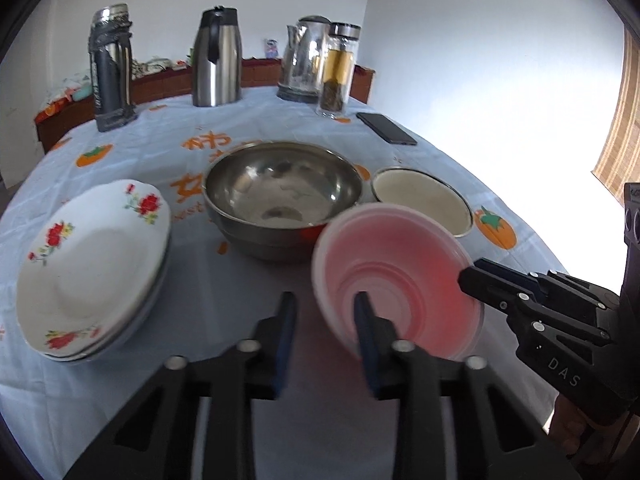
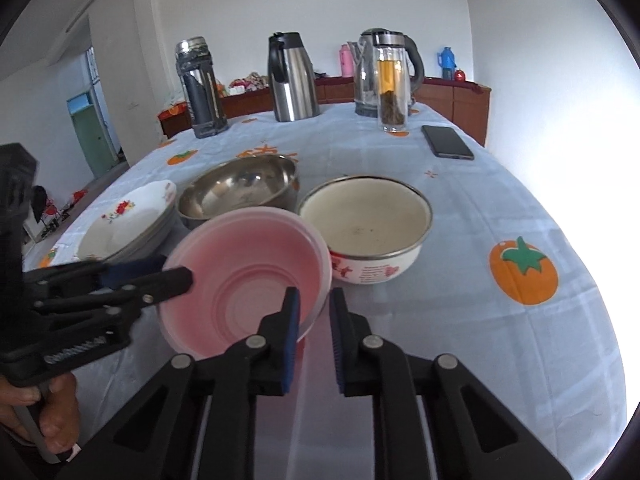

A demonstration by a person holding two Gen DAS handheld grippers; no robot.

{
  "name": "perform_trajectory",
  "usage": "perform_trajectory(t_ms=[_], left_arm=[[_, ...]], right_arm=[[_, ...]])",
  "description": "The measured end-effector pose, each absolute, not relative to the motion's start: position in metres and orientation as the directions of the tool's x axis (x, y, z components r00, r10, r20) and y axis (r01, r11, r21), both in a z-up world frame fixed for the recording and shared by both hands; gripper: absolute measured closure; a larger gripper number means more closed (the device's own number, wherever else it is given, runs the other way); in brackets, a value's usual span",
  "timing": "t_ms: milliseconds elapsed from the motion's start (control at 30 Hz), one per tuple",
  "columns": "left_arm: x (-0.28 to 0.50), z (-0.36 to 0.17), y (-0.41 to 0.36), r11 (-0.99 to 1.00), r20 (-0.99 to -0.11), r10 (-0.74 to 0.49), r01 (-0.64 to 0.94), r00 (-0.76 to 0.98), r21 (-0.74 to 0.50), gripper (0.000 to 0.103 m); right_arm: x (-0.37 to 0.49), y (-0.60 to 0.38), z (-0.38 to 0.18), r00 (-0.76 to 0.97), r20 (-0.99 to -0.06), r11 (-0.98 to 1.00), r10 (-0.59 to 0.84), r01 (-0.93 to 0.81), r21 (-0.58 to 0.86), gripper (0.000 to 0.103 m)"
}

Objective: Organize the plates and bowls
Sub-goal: 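Lift and carry the pink plastic bowl toward the red-rimmed bowl with the left tool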

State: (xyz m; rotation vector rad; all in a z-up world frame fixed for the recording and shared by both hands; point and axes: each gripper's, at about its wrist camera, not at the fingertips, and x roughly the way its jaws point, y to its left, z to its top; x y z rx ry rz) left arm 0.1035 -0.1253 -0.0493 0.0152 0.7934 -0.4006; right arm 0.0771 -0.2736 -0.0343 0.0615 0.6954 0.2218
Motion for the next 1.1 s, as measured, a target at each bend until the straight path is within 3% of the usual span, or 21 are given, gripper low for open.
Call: perform_trajectory(t_ms=[1100], left_arm=[[0.112, 0.018, -0.104, 0.93, -0.59, -0.348, 0.346, 0.728, -0.122, 0.084]], right_arm=[[0.09, -0.251, 0.03, 0.807, -0.543, 0.97, 0.233, -0.232, 0.071, 0.091]])
